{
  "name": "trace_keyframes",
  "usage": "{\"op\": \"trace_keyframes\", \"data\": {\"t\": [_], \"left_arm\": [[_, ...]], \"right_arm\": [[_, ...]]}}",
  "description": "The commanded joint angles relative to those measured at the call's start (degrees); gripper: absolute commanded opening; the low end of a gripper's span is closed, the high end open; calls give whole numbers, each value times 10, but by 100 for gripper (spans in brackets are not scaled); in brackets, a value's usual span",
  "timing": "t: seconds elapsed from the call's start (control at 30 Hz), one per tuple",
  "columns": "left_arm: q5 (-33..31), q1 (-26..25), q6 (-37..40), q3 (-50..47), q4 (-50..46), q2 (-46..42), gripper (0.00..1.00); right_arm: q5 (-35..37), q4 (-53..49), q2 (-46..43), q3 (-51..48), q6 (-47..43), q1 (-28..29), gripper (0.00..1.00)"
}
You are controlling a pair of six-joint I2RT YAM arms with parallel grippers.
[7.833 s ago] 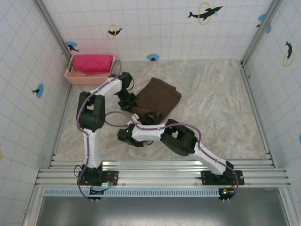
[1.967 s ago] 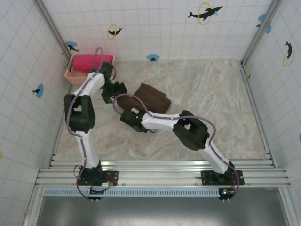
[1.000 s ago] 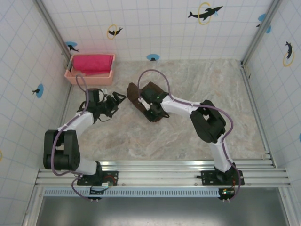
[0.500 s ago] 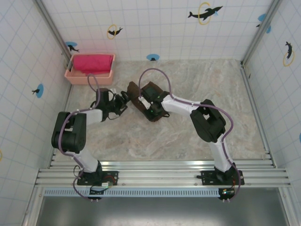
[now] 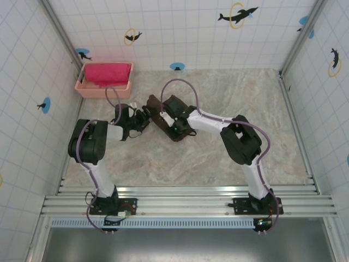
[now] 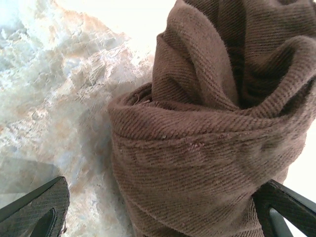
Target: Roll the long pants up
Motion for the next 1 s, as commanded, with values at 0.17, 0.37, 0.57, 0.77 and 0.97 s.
{"op": "trace_keyframes", "data": {"t": [0.17, 0.37, 0.57, 0.77, 0.97], "left_arm": [[-22, -11, -3, 13, 35, 36, 96], [-25, -19, -22, 12, 68, 62, 95], [-24, -21, -27, 15, 73, 72, 94], [-25, -23, -21, 28, 59, 83, 84], [-10, -24, 1, 44, 42, 93, 34]], "right_arm": [[-82, -91, 80, -17, 2, 18, 0], [-88, -97, 85, 2, 2, 25, 0], [-88, -97, 104, 10, 3, 29, 0], [-88, -98, 107, 14, 3, 31, 0], [-106, -98, 113, 20, 2, 31, 0]]}}
